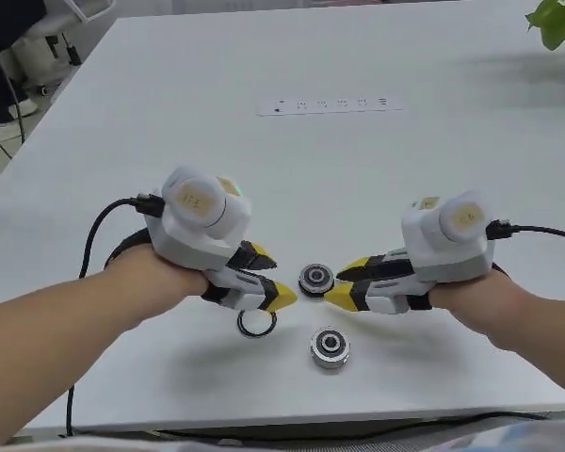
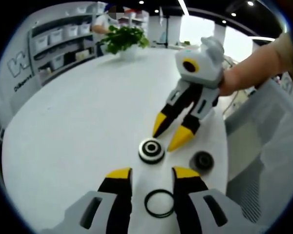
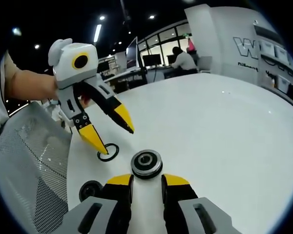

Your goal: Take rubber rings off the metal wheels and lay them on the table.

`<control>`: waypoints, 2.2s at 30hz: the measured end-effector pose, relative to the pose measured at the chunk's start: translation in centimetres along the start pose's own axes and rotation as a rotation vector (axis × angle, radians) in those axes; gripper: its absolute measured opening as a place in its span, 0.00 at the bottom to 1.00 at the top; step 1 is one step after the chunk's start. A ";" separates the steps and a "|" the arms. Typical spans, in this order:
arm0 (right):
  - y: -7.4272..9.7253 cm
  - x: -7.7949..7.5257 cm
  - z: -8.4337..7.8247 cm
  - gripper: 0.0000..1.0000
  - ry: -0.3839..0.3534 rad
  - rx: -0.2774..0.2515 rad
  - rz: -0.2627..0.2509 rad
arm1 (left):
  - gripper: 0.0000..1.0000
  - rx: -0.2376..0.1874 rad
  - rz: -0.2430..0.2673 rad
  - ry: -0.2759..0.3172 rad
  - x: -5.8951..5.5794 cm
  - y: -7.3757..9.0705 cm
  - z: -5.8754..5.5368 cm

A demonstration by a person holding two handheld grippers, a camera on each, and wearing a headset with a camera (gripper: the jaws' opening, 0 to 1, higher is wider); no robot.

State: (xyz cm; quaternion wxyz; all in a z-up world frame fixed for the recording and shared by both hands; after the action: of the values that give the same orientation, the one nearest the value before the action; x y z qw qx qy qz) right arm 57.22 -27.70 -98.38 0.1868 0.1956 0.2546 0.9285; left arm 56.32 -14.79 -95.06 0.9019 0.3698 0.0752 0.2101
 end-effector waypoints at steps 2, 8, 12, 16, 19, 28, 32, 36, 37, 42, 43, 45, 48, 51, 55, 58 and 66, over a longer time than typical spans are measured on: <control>0.0 -0.1 0.0 0.21 0.001 0.000 0.000 | 0.32 0.001 -0.002 0.000 0.0 -0.2 0.1; -0.1 -0.2 -0.1 0.21 -0.004 -0.003 -0.001 | 0.29 -0.009 -0.004 0.011 -0.1 -1.0 0.4; 0.0 -0.3 -0.1 0.21 -0.007 -0.003 -0.002 | 0.27 -0.014 -0.006 0.005 -0.3 -1.5 0.7; 0.1 -0.3 -0.1 0.21 -0.011 -0.009 -0.005 | 0.27 -0.014 0.007 0.001 -0.1 -1.7 0.8; 0.1 -0.3 -0.2 0.21 -0.012 -0.010 -0.004 | 0.25 -0.020 0.003 0.015 0.1 -1.9 0.9; 0.1 -0.5 -0.3 0.21 -0.024 -0.017 -0.003 | 0.22 -0.020 -0.005 0.007 -0.3 -2.7 1.3; 0.1 -0.3 -0.3 0.21 -0.024 -0.018 -0.002 | 0.21 -0.020 -0.004 -0.003 -0.3 -2.9 1.4; 0.1 -0.2 -0.2 0.21 -0.023 -0.020 -0.002 | 0.19 -0.014 -0.002 -0.012 -0.2 -3.3 1.5; 0.1 -0.2 -0.2 0.21 -0.022 -0.020 -0.002 | 0.19 -0.014 -0.001 -0.013 -0.2 -3.3 1.5; 0.1 -0.2 -0.2 0.21 -0.024 -0.021 -0.004 | 0.17 -0.017 0.003 -0.030 -0.2 -3.7 1.8; 0.1 -0.1 -0.2 0.21 -0.024 -0.022 -0.004 | 0.17 -0.017 0.004 -0.034 -0.2 -3.7 1.8; 0.1 -0.1 -0.1 0.21 -0.022 -0.022 -0.004 | 0.16 -0.014 0.009 -0.051 -0.2 -3.8 1.8; 0.0 -0.2 -0.1 0.21 -0.023 -0.024 -0.004 | 0.15 -0.017 0.008 -0.054 -0.1 -3.8 1.9; 0.0 -0.1 0.0 0.22 -0.022 -0.030 0.000 | 0.14 -0.012 0.014 -0.069 -0.1 -3.9 1.8; -0.2 0.1 0.2 0.22 -0.017 -0.032 0.005 | 0.14 -0.010 0.021 -0.087 -0.2 -3.9 1.8; -0.4 0.2 0.3 0.22 -0.016 -0.031 0.009 | 0.14 -0.011 0.025 -0.086 -0.3 -3.9 1.8; -0.7 -0.1 0.2 0.22 0.003 -0.021 0.005 | 0.14 -0.015 0.031 -0.079 -0.2 -3.9 1.8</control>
State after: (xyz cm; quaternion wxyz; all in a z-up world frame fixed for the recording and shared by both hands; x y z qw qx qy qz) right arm 57.53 -27.13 -98.65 0.1862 0.1927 0.2445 0.9319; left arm 57.87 -18.50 -96.51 0.9036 0.3720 0.0324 0.2099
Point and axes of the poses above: the centre of the closed fingertips' face, and the gripper's own axes: y roughly backward along the fingers, x roughly to its left, z roughly out of its top, the point moved 6 cm from there along y, roughly backward along the fingers, and after that the axes turned 5 degrees about -y, right-handed, at the moved point
